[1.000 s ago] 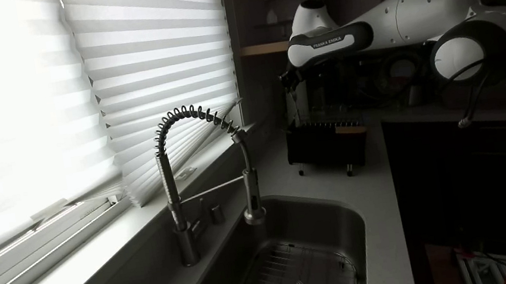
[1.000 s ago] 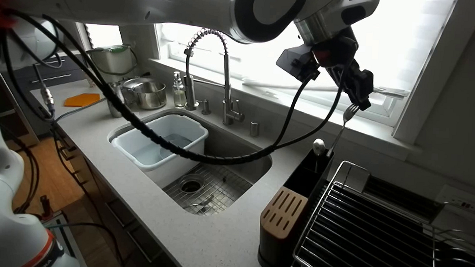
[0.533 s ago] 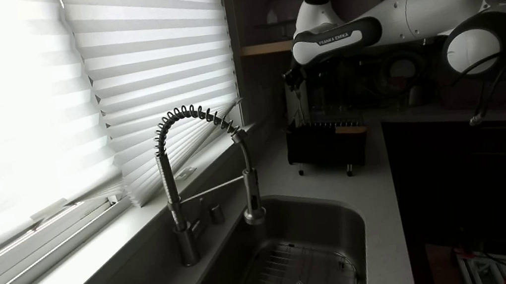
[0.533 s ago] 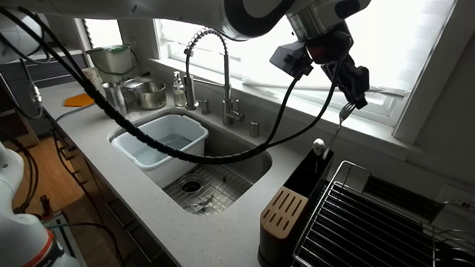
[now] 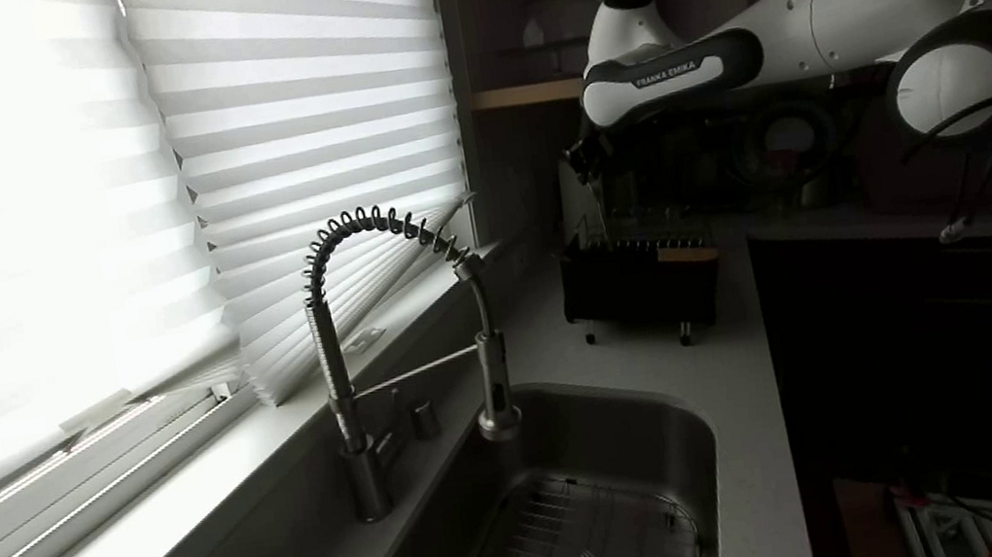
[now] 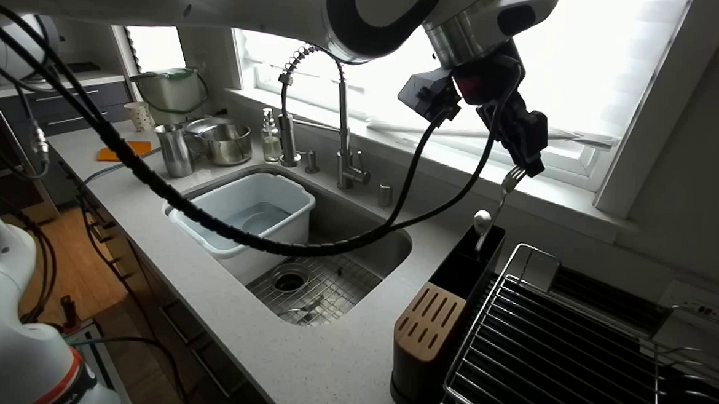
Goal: Pick up the spoon and place it next to the fork and pick up the fork and place it where the spoon was
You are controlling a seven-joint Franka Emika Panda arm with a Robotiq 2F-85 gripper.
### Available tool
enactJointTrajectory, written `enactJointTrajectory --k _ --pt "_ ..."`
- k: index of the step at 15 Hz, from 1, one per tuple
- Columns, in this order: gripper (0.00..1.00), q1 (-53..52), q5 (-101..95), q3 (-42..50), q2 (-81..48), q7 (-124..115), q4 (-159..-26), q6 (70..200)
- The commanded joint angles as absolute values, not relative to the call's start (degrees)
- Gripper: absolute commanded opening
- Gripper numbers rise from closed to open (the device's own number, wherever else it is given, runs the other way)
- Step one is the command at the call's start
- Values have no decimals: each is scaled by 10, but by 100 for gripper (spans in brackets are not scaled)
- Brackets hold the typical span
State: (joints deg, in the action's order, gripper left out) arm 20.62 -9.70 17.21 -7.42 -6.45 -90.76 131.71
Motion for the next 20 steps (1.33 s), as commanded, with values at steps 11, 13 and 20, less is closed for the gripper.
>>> enactJointTrajectory --k 11,13,20 --pt "66 193 -142 180 -50 -72 -941 1282" --pt "81 192 -140 180 -48 -72 -942 1279" --pt "100 190 -138 179 -39 -77 -945 1263"
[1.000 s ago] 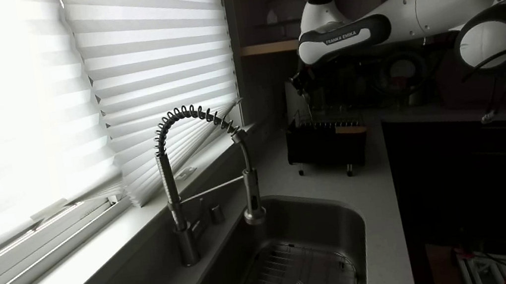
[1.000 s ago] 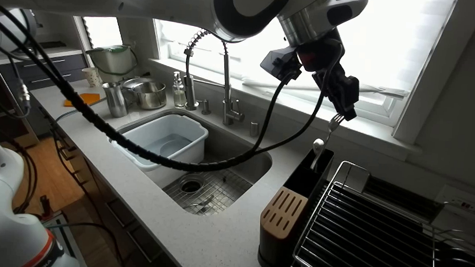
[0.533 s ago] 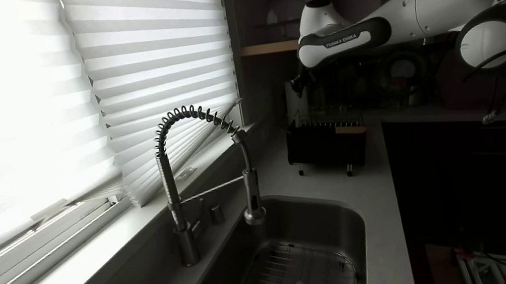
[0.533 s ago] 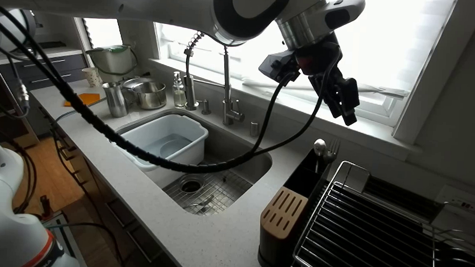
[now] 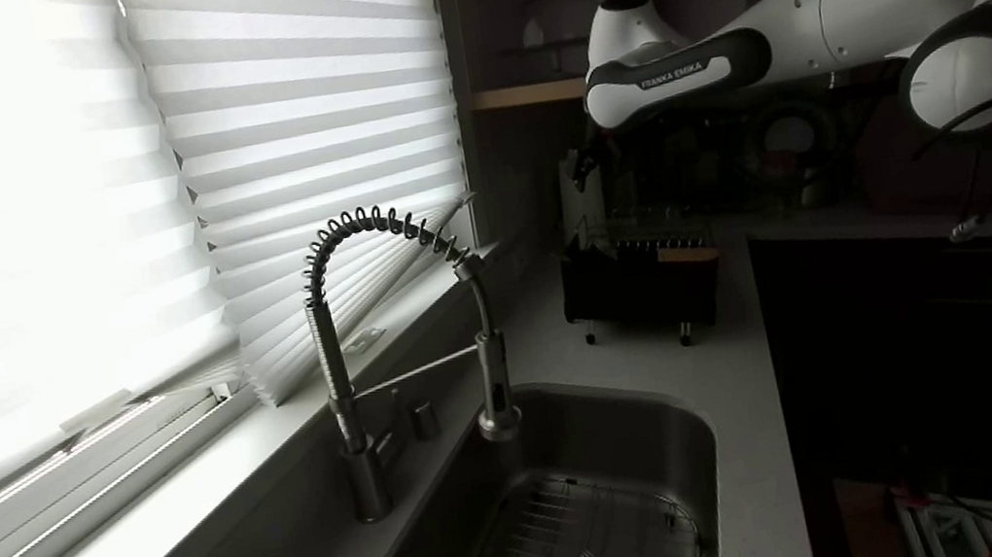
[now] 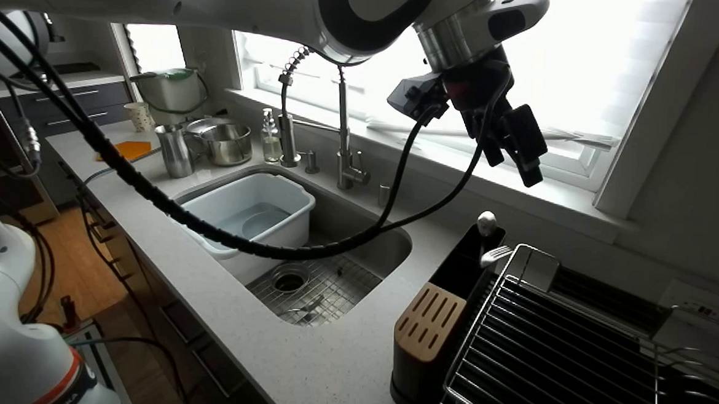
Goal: Pick up the spoon and place it next to the fork and pick up the fork and place it where the spoon was
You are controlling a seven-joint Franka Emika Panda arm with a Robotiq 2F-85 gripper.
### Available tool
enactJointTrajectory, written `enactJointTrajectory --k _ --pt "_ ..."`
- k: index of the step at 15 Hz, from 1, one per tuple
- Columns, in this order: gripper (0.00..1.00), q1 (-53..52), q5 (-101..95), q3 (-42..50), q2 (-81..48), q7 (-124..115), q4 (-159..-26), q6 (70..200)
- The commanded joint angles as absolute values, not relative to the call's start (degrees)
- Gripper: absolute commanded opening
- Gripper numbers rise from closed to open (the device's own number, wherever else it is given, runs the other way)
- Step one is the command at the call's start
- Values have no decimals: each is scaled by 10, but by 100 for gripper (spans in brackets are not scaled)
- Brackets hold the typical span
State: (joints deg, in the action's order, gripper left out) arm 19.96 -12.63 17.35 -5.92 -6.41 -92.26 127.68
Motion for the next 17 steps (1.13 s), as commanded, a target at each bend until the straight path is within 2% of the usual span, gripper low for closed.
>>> enactJointTrajectory --k 1,17 --pt "100 190 -137 179 -38 -78 -945 1261" --pt "100 192 -126 179 -49 -70 -928 1258"
